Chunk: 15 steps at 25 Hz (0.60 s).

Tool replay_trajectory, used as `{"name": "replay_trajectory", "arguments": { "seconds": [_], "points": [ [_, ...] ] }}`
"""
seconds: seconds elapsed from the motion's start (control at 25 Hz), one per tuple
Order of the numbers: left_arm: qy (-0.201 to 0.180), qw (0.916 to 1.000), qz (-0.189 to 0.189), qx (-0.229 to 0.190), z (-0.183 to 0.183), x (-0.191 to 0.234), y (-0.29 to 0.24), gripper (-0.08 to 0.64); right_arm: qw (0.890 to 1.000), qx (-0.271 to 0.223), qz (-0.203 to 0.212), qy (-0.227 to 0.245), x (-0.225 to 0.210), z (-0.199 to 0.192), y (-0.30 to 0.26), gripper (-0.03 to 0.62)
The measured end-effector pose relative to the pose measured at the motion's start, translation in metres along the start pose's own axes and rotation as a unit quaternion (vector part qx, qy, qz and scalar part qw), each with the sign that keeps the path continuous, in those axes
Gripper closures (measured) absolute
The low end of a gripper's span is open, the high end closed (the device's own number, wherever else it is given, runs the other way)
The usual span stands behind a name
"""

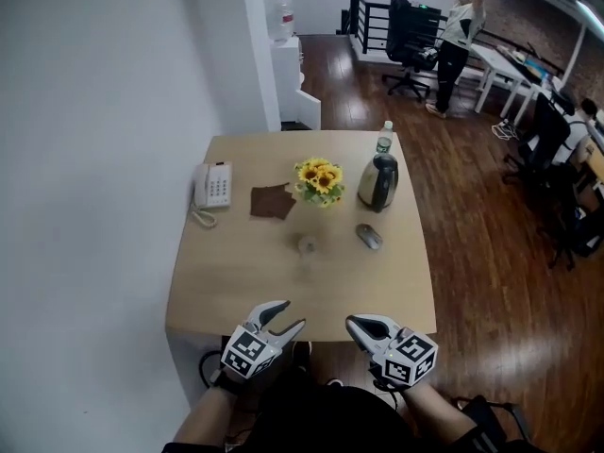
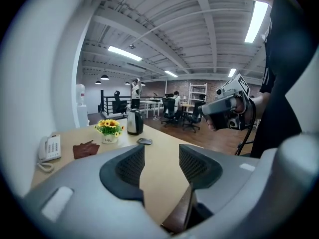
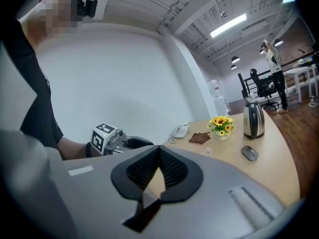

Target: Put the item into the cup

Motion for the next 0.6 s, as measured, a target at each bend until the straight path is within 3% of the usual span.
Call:
{"name": "replay_trajectory", "arguments": {
  "seconds": [0.16, 0.4, 0.6],
  "points": [
    [0.022, 0.9997, 0.005, 0.005, -0.014, -0.037, 0.025, 0.347, 1.000, 0.008, 0.006, -0.004, 0.023, -0.018, 0.022, 0.584],
    [0.016, 0.9998, 0.005, 0.013, -0.027, -0.068, 0.052, 0.348, 1.000, 0.000, 0.016, 0.015, 0.053, -0.025, 0.040, 0.584],
    [0.020, 0.9998, -0.004, -0.004, -0.025, -0.078, 0.069, 0.347, 1.000, -0.004, 0.009, 0.017, 0.069, -0.026, 0.038, 0.584]
  ]
}}
Point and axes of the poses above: the fingertips, and each gripper's own axes: y backward along the fingers, x to its left, z out of its top, the point moved 2 cm from there along y, backward along the fingers, and after that the axes turned 5 degrees about z, right-handed, at the moved point
